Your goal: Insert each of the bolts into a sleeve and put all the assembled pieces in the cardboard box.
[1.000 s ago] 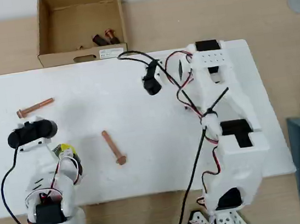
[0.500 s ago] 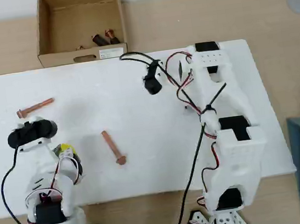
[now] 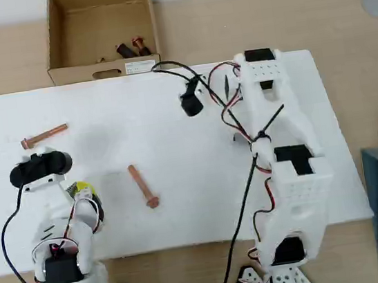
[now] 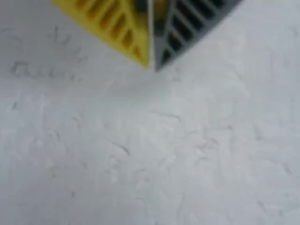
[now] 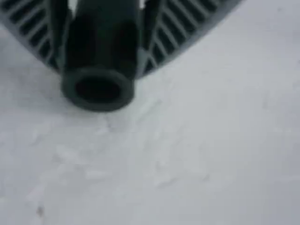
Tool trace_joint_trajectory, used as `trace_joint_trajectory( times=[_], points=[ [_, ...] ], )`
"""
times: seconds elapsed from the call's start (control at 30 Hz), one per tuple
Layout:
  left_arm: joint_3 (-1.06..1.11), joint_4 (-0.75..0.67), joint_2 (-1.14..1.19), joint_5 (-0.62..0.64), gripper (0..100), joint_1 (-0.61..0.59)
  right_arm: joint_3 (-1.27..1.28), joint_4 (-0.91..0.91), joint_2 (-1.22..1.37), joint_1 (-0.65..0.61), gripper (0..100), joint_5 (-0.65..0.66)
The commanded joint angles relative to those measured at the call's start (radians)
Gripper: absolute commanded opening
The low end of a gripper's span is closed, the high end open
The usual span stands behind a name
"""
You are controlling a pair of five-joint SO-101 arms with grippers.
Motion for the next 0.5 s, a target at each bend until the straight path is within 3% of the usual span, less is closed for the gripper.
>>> trace_joint_trajectory(
  times=[0.0,0.47],
  points=[
    [0.003,-0.021,-0.008,-0.003,0,-0.012,-0.041,0.037,-0.145,-0.025,1.0,-0.037],
    [0.003,-0.021,-0.008,-0.005,0,-0.011,-0.039,0.190,-0.556,-0.059,1.0,-0.259]
  ],
)
